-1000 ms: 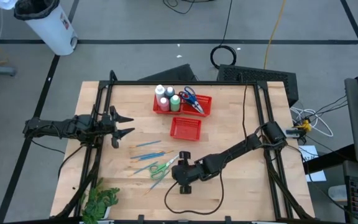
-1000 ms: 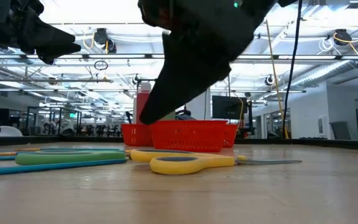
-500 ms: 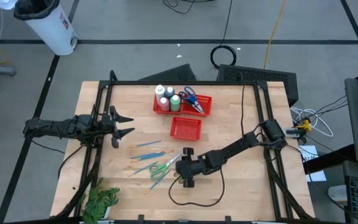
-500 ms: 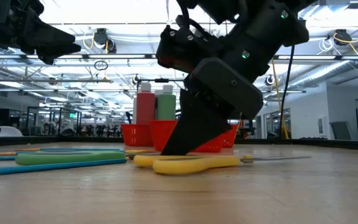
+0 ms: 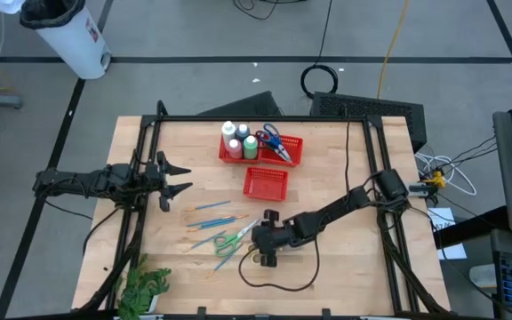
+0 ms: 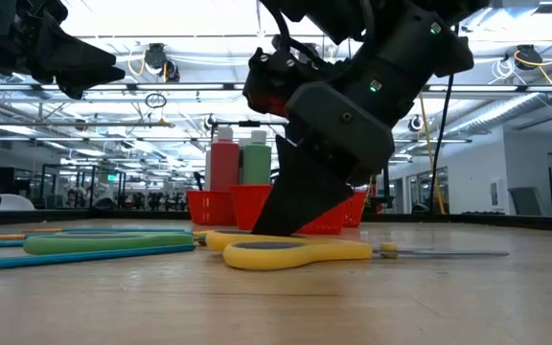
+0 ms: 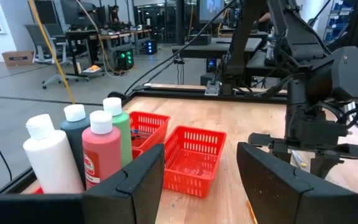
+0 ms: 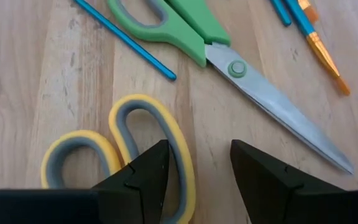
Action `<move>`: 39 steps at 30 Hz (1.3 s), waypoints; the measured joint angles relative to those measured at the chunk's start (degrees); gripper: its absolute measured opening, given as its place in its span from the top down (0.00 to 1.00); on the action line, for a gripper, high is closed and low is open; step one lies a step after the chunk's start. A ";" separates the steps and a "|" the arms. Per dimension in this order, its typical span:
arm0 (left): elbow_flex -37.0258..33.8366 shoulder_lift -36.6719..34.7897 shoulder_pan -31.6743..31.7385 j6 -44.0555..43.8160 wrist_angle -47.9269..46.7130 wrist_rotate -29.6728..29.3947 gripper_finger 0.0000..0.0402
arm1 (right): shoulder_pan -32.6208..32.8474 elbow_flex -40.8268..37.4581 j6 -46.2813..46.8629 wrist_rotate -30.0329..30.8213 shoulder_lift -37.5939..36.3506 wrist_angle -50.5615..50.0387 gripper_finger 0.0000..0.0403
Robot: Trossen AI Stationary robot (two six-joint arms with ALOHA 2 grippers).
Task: Pick & Place Paint Supplies
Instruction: Put the yellow scissors into the top right red bin
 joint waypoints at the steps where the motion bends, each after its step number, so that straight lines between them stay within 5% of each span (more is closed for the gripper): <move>1: 0.00 0.00 -0.02 0.00 -0.02 0.00 0.48 | -0.02 0.00 0.68 -0.07 -0.28 -1.13 0.58; 24: 0.00 0.01 -0.01 0.00 0.02 0.00 0.48 | 0.24 -2.22 4.84 0.11 -4.00 -7.06 0.59; 39: 0.00 0.00 0.00 0.00 0.02 0.00 0.48 | 0.02 -3.80 4.89 0.14 -4.11 -6.43 0.86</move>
